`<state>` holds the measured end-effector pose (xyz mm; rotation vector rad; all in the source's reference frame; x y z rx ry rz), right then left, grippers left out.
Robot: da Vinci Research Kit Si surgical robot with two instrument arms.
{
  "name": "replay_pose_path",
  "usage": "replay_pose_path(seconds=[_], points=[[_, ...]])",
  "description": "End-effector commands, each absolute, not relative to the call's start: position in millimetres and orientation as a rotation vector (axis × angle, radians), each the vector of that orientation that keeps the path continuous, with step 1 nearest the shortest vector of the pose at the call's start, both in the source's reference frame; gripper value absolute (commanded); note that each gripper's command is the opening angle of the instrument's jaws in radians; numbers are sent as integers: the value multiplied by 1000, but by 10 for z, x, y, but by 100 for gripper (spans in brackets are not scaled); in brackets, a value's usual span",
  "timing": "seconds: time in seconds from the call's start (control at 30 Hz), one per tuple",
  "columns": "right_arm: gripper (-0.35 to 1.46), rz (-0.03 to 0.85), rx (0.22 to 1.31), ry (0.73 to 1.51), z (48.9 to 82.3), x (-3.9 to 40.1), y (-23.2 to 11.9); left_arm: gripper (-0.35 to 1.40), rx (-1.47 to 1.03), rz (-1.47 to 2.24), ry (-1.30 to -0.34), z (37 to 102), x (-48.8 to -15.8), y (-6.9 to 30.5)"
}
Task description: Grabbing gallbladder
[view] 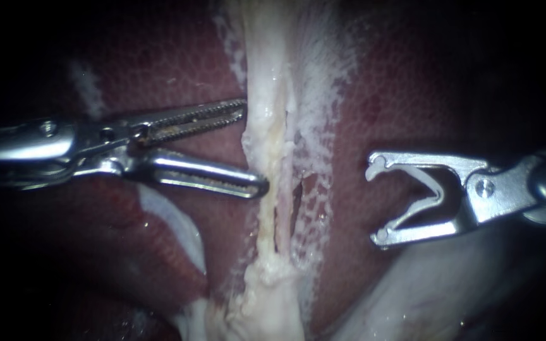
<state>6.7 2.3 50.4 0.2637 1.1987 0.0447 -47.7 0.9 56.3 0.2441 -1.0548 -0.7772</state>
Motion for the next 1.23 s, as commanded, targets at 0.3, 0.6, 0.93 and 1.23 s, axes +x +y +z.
replay_pose_path(seconds=[0.3, 0.6, 0.93, 1.23], points=[[60, 45, 264, 1199, 504, 67, 23, -32, 278, -823, -1020, 571, -474, 8], [60, 45, 264, 1199, 504, 67, 23, -35, 306, -863, -994, 575, -464, 9], [60, 45, 264, 1199, 504, 67, 24, -35, 318, -876, -985, 577, -463, 7], [60, 45, 264, 1199, 504, 67, 24, -35, 324, -879, -982, 575, -465, 5]])
